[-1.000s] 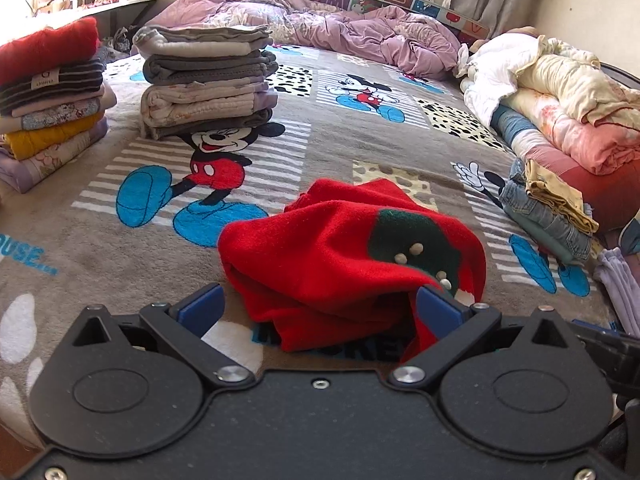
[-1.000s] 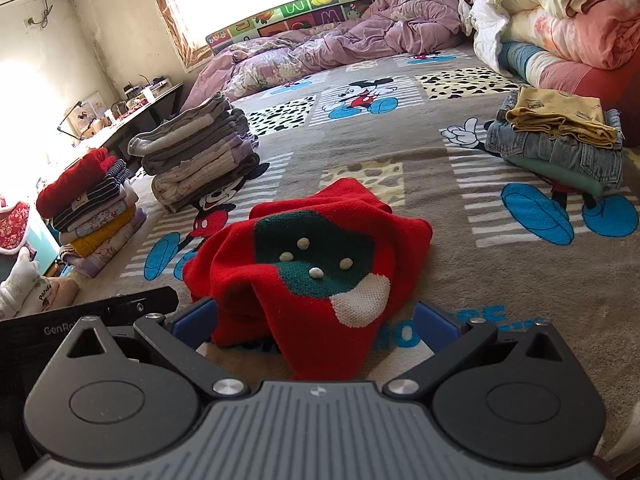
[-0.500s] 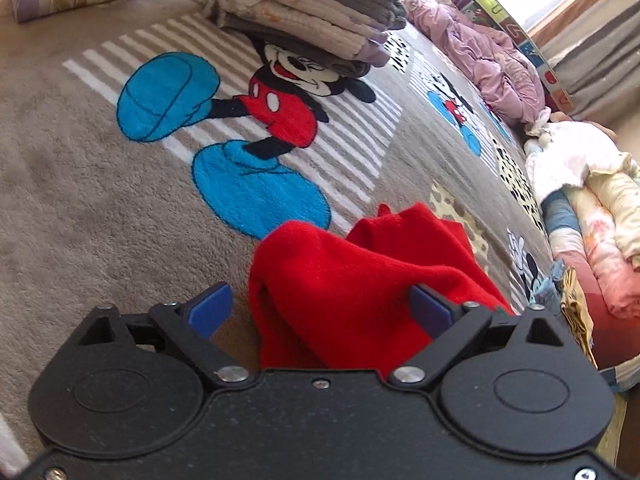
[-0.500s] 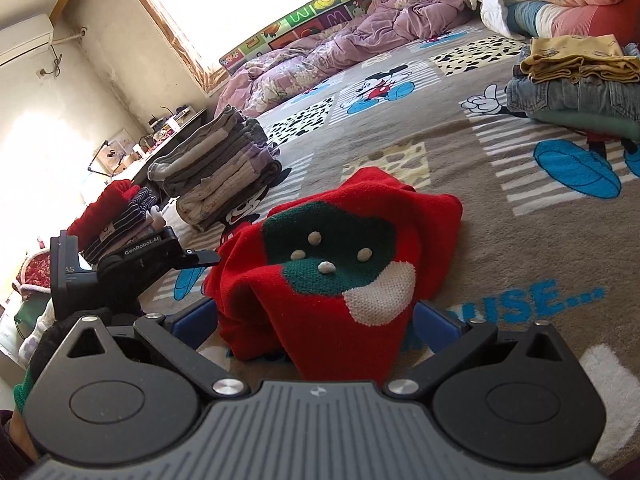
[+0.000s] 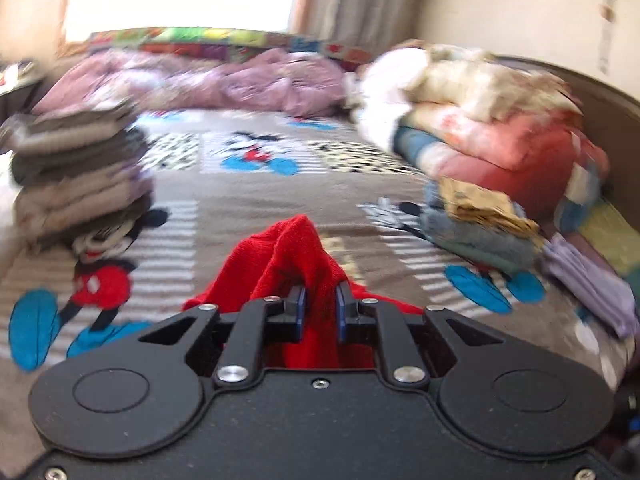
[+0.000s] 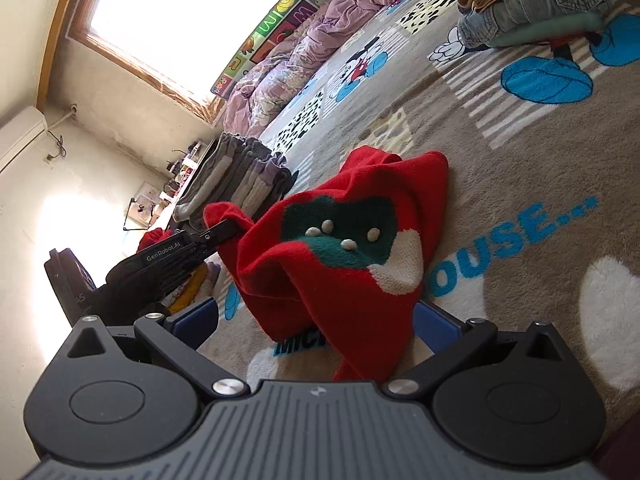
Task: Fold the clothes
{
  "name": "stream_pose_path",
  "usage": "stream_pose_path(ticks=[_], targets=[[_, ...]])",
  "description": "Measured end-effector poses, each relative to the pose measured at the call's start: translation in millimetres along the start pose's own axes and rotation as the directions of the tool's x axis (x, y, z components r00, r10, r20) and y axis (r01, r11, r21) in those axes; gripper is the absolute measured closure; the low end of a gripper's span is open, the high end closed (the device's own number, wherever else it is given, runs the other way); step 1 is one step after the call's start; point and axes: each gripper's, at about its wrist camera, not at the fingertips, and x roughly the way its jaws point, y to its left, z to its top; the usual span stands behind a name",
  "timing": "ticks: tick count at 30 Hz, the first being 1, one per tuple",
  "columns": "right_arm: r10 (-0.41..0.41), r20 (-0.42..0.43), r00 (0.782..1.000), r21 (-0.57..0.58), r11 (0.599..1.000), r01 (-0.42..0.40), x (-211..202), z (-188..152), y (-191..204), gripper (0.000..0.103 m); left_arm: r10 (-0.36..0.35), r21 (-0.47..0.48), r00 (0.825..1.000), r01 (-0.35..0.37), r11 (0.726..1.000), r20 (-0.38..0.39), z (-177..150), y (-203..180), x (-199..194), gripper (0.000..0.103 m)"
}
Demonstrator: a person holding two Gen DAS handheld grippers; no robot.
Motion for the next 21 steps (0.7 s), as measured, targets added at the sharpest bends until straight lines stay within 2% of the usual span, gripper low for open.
stream_pose_path(ticks=[1,2,3,5,7,9,11,12,14,15,16,17,19,21], targets=[[0.007,0.009,1.000,0.010,1.000,-0.007,-5.0,0.8,-0.8,0.000,-0.048,0.111,0.999,0.048,0.993,-0.008,-3.3,-20.8,-3.7,0.091],[0.016,0.024,1.000,0.020,1.000,-0.017,-11.9,3.2,-2.4,0.000,-0.095,0.217,0.995,0.098,0.971,-0.023,-7.0,-41.2,-7.4,0.091],[0.025,0.037,0.999,0.027,0.999,-0.026,-18.4,5.1,-3.6,0.000,-0.147,0.290,0.987,0.157,0.944,-0.056,-14.5,-58.3,-10.7,0.091],[0.028,0.064,0.998,0.038,0.999,-0.030,-31.2,9.2,-5.8,0.000,-0.207,0.417,0.968,0.247,0.875,-0.140,-35.6,-87.9,-17.3,0.091],[0.024,0.094,0.995,0.034,0.999,-0.027,-43.7,13.4,-7.0,0.000,-0.241,0.477,0.946,0.318,0.819,-0.216,-56.8,-109.7,-23.9,0.091],[0.008,0.117,0.993,0.025,1.000,-0.011,-53.0,17.2,-7.6,0.000,-0.249,0.489,0.931,0.353,0.798,-0.265,-74.6,-120.0,-29.1,0.096],[0.011,0.122,0.992,0.004,1.000,-0.011,-58.0,21.2,-7.1,0.000,-0.252,0.496,0.916,0.383,0.779,-0.312,-92.0,-129.9,-33.9,0.096],[0.017,0.120,0.993,-0.025,1.000,-0.014,-59.3,23.3,-3.8,0.000,-0.226,0.481,0.920,0.363,0.798,-0.319,-96.8,-131.3,-33.7,0.095],[0.025,0.110,0.994,-0.134,0.991,-0.010,-60.4,27.3,10.3,0.000,-0.206,0.409,0.920,0.337,0.848,-0.332,-100.5,-127.4,-36.5,0.083],[0.023,0.100,0.995,-0.197,0.980,-0.003,-59.5,28.9,20.5,0.000,-0.205,0.364,0.918,0.329,0.871,-0.339,-101.1,-124.3,-39.2,0.055],[0.020,0.089,0.996,-0.260,0.966,0.004,-58.7,30.5,30.6,0.002,-0.214,0.318,0.921,0.320,0.892,-0.326,-100.8,-119.8,-45.0,0.035],[0.016,0.079,0.997,-0.321,0.947,0.011,-57.7,32.1,40.8,0.003,-0.220,0.272,0.924,0.309,0.911,-0.313,-100.8,-115.3,-50.9,0.034],[0.001,0.047,0.999,-0.429,0.903,0.019,-50.4,33.0,61.5,0.007,-0.186,0.191,0.936,0.250,0.949,-0.300,-105.0,-107.7,-65.0,0.034],[-0.022,0.015,1.000,-0.530,0.847,0.026,-40.5,32.3,81.3,0.009,-0.128,0.109,0.947,0.166,0.980,-0.294,-109.2,-98.0,-74.4,0.034]])
